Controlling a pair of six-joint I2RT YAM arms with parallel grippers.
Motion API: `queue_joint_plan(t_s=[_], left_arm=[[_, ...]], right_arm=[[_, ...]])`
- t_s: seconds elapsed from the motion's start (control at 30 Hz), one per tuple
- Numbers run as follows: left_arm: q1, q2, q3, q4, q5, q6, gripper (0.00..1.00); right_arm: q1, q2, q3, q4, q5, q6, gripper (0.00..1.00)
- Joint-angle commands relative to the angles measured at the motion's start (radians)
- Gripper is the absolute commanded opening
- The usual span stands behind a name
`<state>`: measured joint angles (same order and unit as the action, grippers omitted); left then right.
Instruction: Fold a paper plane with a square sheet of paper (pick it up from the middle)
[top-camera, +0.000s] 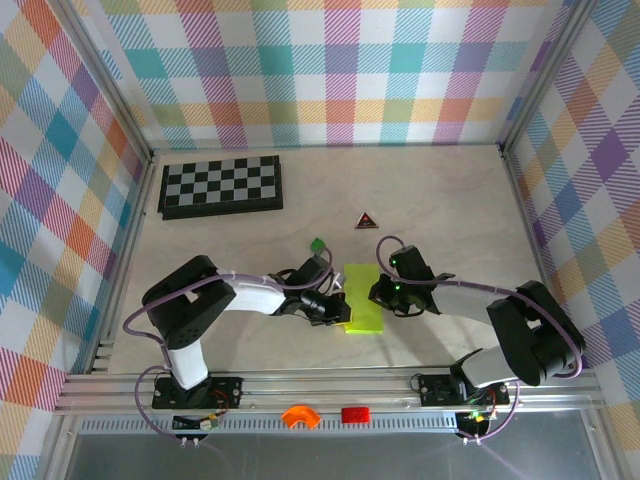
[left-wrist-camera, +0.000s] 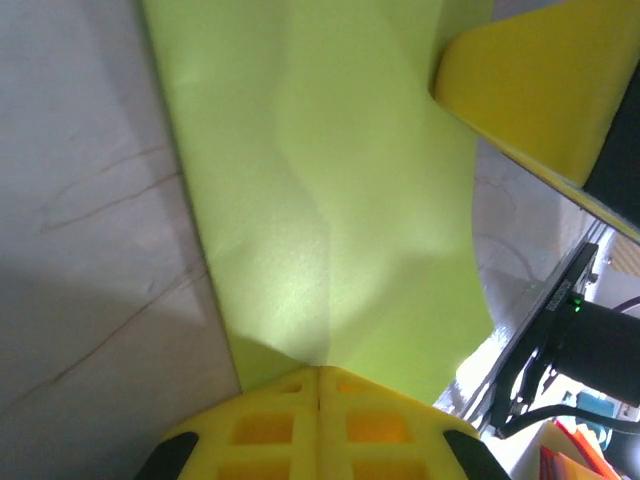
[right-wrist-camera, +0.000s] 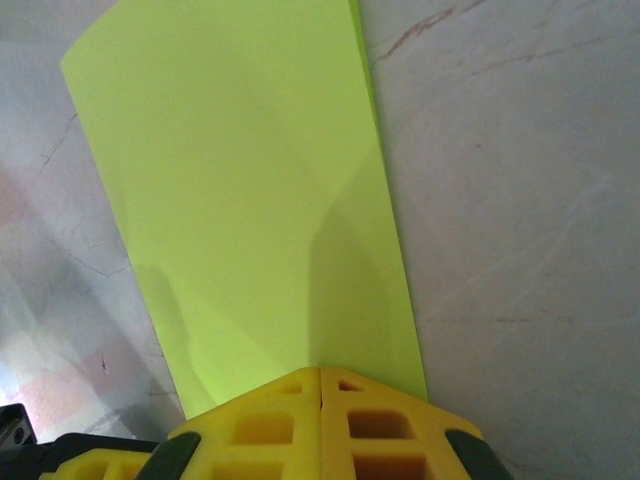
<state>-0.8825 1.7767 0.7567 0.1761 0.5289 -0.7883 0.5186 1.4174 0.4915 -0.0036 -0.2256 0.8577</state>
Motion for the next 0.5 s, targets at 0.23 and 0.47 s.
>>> queue_joint_plan(t_s=[0.23,0.47], left_arm=[[-0.024,-0.132,0.016,-0.157,-0.078,0.023,0.00],[-0.039,-0.064,0.107,-0.084,-0.007,0.005,0.00]], right_arm=[[-0.010,0.031,-0.036,-0.095,0.080,0.013,0.00],[-0.009,0.031,-0.036,-0.091,0.074,0.018,0.00]])
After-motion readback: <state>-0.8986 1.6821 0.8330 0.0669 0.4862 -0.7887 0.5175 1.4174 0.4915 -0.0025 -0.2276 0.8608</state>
